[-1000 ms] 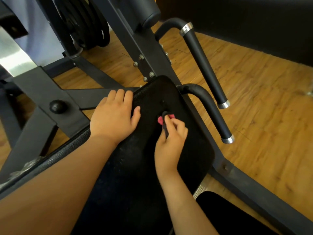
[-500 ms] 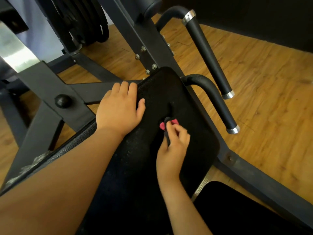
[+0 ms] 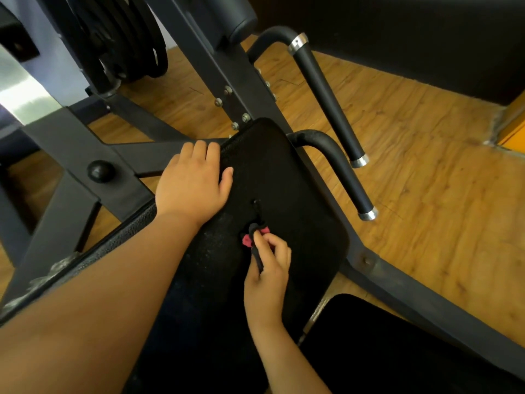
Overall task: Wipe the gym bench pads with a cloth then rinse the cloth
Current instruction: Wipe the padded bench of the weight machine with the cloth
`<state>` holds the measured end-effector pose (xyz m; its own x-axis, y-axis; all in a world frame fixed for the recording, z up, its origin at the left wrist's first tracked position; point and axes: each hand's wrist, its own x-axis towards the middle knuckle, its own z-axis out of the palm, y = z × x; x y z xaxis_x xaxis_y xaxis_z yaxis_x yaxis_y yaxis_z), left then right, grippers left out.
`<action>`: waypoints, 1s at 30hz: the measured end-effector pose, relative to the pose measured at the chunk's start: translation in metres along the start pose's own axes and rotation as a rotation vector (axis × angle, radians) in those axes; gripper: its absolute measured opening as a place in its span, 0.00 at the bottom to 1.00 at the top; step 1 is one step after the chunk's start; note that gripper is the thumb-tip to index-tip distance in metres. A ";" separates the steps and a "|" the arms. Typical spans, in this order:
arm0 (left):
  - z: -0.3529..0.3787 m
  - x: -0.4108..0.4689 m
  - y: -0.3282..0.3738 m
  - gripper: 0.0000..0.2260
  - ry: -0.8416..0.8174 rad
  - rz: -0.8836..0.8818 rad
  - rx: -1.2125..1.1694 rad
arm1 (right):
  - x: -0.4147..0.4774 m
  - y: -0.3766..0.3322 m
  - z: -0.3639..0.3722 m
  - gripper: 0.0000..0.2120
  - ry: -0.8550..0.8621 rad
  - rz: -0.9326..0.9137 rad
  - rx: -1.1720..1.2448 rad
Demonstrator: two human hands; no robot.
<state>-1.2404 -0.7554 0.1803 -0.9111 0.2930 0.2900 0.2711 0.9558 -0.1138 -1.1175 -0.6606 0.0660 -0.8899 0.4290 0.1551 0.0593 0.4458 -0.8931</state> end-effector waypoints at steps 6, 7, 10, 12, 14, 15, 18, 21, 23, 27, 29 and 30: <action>-0.013 -0.012 -0.009 0.25 -0.132 0.006 -0.152 | 0.002 0.000 -0.009 0.21 -0.059 -0.058 -0.039; -0.018 -0.020 -0.013 0.25 -0.150 0.012 -0.178 | 0.003 -0.001 -0.009 0.20 -0.053 -0.039 -0.032; -0.029 -0.053 -0.032 0.24 -0.165 -0.002 -0.196 | 0.002 -0.005 -0.010 0.19 -0.050 0.016 -0.009; -0.036 -0.078 -0.047 0.22 -0.159 -0.028 -0.182 | 0.002 -0.007 -0.010 0.18 -0.057 0.015 0.005; -0.041 -0.099 -0.059 0.22 -0.166 -0.048 -0.143 | 0.002 -0.009 -0.012 0.18 -0.072 0.002 -0.016; -0.041 -0.107 -0.062 0.23 -0.171 -0.055 -0.121 | 0.003 -0.009 -0.014 0.18 -0.084 -0.009 -0.046; -0.038 -0.122 -0.067 0.24 -0.152 -0.060 -0.046 | 0.010 -0.015 -0.020 0.19 -0.120 -0.100 -0.106; -0.035 -0.123 -0.064 0.27 -0.122 -0.051 -0.010 | 0.036 -0.032 -0.022 0.20 -0.084 -0.155 -0.064; -0.035 -0.122 -0.062 0.27 -0.112 -0.054 -0.015 | 0.054 -0.044 -0.014 0.20 -0.026 -0.126 -0.046; -0.034 -0.122 -0.062 0.26 -0.104 -0.060 0.005 | 0.018 -0.065 0.017 0.19 0.086 -0.139 -0.071; -0.035 -0.122 -0.062 0.27 -0.121 -0.061 0.001 | -0.014 -0.069 0.022 0.20 0.030 -0.188 -0.073; -0.035 -0.122 -0.062 0.27 -0.122 -0.059 0.004 | -0.020 -0.068 0.021 0.20 -0.011 -0.214 -0.066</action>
<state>-1.1357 -0.8498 0.1850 -0.9566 0.2306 0.1782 0.2147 0.9711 -0.1041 -1.1137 -0.7158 0.1148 -0.8901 0.3110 0.3332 -0.1020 0.5767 -0.8106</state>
